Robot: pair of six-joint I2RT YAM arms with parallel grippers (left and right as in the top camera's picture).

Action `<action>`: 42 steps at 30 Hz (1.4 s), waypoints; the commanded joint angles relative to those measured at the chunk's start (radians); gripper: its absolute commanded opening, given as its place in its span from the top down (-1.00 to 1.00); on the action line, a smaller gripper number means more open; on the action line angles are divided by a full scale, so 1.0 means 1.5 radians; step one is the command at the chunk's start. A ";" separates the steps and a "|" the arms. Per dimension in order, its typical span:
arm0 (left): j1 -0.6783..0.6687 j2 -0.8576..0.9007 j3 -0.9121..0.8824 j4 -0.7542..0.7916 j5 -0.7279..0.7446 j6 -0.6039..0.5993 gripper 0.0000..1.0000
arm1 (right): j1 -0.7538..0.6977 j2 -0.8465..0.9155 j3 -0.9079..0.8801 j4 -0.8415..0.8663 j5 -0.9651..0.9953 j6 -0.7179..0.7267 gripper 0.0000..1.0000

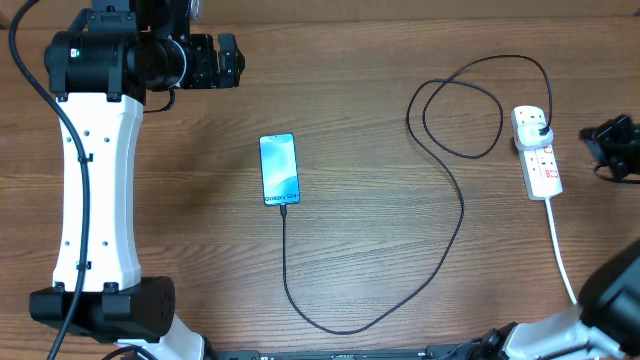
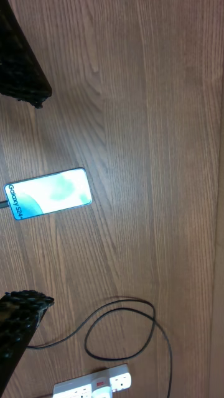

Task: Plug charger to phone and switch on socket
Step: 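Lift the right gripper away from the power strip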

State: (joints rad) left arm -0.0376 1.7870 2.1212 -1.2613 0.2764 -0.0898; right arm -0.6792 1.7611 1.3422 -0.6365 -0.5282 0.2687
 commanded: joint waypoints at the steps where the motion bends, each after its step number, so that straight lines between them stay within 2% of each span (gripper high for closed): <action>1: 0.003 -0.006 0.005 0.001 0.005 0.010 -0.99 | 0.007 -0.097 0.001 -0.026 -0.035 -0.006 0.92; 6: 0.003 -0.006 0.005 0.001 0.005 0.010 -0.99 | 0.036 -0.206 0.001 -0.121 -0.051 -0.050 0.93; 12: 0.003 -0.006 0.005 0.001 0.005 0.010 -0.99 | 0.130 -0.324 0.001 -0.214 -0.021 -0.099 0.92; 19: 0.003 -0.006 0.005 0.001 0.005 0.010 -0.99 | 0.330 -0.432 0.001 -0.267 0.085 -0.111 0.92; 25: 0.003 -0.006 0.005 0.001 0.005 0.010 -0.99 | 0.486 -0.477 0.001 -0.327 0.180 -0.111 0.88; 28: 0.003 -0.006 0.005 0.001 0.005 0.010 -0.99 | 0.532 -0.491 0.001 -0.348 0.201 -0.111 0.60; 31: 0.003 -0.006 0.005 0.001 0.005 0.010 -0.99 | 0.545 -0.502 0.001 -0.356 0.202 -0.111 0.08; 34: 0.003 -0.006 0.005 0.001 0.005 0.010 -0.99 | 0.545 -0.508 0.001 -0.365 0.202 -0.110 -1.00; 42: 0.003 -0.006 0.005 0.001 0.005 0.010 -0.99 | 0.545 -0.499 0.001 -0.365 0.155 -0.110 -1.00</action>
State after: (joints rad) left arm -0.0372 1.7870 2.1212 -1.2613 0.2764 -0.0898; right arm 0.1326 1.0107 1.3422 -1.1892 -0.2661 0.1043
